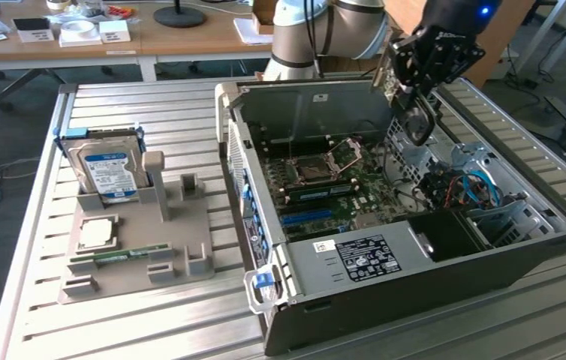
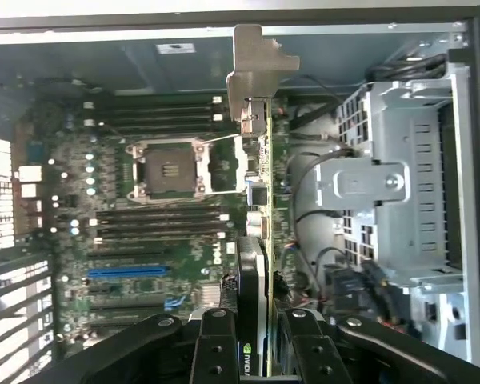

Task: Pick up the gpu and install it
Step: 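Pick up the gpu and move the gpu toward the slot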

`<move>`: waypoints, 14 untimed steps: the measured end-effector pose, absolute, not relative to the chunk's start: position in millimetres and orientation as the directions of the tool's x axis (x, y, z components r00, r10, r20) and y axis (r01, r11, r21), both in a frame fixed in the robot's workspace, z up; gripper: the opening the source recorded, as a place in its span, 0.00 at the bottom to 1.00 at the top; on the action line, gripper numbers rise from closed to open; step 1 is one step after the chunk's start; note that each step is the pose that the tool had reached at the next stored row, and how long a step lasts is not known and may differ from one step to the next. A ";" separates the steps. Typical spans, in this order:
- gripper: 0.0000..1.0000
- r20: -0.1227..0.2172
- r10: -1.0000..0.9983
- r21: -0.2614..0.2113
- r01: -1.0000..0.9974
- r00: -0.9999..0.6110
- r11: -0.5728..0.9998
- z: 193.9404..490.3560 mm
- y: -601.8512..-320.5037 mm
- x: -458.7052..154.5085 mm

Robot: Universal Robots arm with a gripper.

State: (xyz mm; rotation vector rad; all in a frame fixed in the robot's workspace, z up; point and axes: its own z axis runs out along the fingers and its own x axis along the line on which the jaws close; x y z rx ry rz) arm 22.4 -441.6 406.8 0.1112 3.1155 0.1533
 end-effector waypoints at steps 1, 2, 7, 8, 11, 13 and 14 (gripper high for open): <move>0.26 -0.017 0.072 0.099 0.070 -0.997 0.993 406.8 -441.6 25.1; 0.26 -0.017 0.072 0.099 0.070 -0.997 0.993 406.8 -441.6 27.6; 0.26 -0.017 0.072 0.099 0.070 -0.997 0.993 406.8 -441.6 31.6; 0.26 -0.017 0.072 0.099 0.070 -0.997 0.993 406.8 -441.6 31.6; 0.26 -0.017 0.070 0.099 0.068 -0.997 0.993 406.8 -441.6 32.4; 0.26 -0.017 0.067 0.099 0.065 -0.998 0.993 406.8 -441.6 35.4; 0.26 -0.017 0.066 0.099 0.064 -0.998 0.993 406.8 -441.6 37.3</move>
